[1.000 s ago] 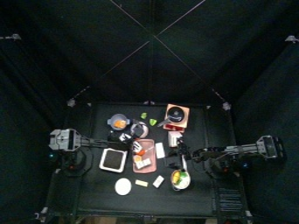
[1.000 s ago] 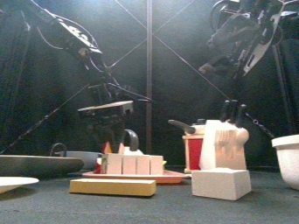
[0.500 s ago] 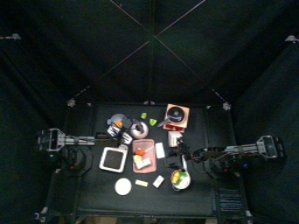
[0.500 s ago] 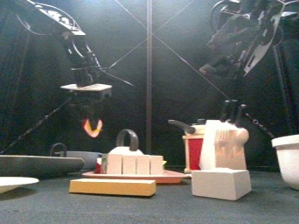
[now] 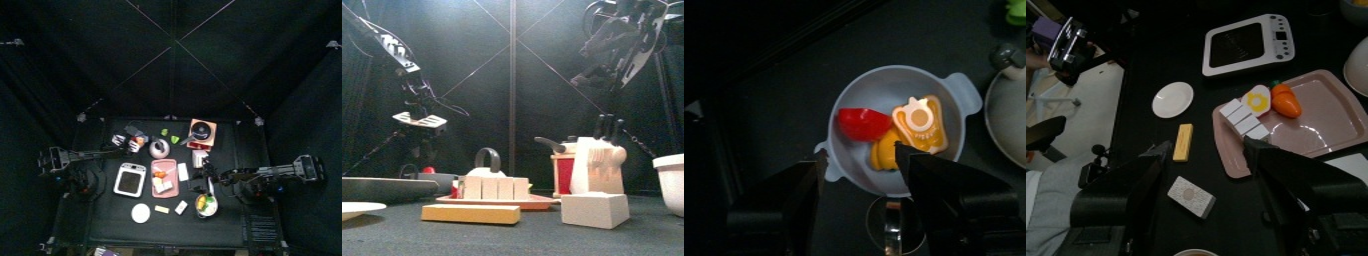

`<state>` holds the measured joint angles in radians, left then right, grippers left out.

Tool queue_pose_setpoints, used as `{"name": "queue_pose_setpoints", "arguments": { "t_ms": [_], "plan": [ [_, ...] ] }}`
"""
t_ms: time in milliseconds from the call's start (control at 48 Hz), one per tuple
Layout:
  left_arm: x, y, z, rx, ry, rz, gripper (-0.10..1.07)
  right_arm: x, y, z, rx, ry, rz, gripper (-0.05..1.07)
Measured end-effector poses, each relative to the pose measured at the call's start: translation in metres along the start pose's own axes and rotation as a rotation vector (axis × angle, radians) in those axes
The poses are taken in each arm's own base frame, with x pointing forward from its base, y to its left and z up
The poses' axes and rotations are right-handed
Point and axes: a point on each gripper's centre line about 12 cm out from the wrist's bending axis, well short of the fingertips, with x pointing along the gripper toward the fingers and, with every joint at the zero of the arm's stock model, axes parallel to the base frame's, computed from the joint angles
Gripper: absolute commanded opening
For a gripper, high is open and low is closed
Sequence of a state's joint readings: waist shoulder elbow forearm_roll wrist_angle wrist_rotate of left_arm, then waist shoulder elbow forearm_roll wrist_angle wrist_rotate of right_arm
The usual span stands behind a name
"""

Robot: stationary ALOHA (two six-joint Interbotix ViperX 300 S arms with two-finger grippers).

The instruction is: Place apple half in bowl

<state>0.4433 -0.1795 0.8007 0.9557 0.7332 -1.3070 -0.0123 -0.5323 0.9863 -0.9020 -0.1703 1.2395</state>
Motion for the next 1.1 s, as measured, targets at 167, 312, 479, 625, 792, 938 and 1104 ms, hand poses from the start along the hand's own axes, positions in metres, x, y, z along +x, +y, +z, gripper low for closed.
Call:
{"name": "queue_pose_setpoints", "arguments": {
  "t_ms": [167, 312, 479, 625, 792, 938, 1104],
  "plan": [
    [0.002, 0.0, 0.003, -0.02, -0.006, -0.03, 0.94, 0.0, -0.001, 0.0, -0.001, 0.001, -0.002, 0.91],
    [0.0, 0.002, 0.003, -0.025, -0.012, -0.035, 0.94, 0.0, -0.001, 0.0, -0.001, 0.001, -0.002, 0.91],
    [-0.004, 0.002, 0.005, -0.029, -0.026, -0.052, 0.94, 0.0, -0.001, 0.0, -0.001, 0.001, -0.002, 0.91],
    [-0.004, 0.0, 0.005, -0.029, -0.032, -0.075, 0.94, 0.0, -0.001, 0.0, -0.001, 0.001, -0.002, 0.91],
    [-0.01, -0.013, 0.002, -0.009, -0.036, -0.123, 0.94, 0.0, -0.001, 0.0, -0.001, 0.001, -0.002, 0.91],
    [-0.027, -0.04, -0.009, 0.065, -0.049, -0.198, 0.94, 0.0, 0.0, -0.001, 0.0, 0.003, -0.001, 0.91],
    [-0.053, -0.074, -0.02, 0.158, -0.083, -0.302, 0.94, 0.0, -0.001, -0.001, 0.002, 0.002, -0.002, 0.91]
  ]
}}
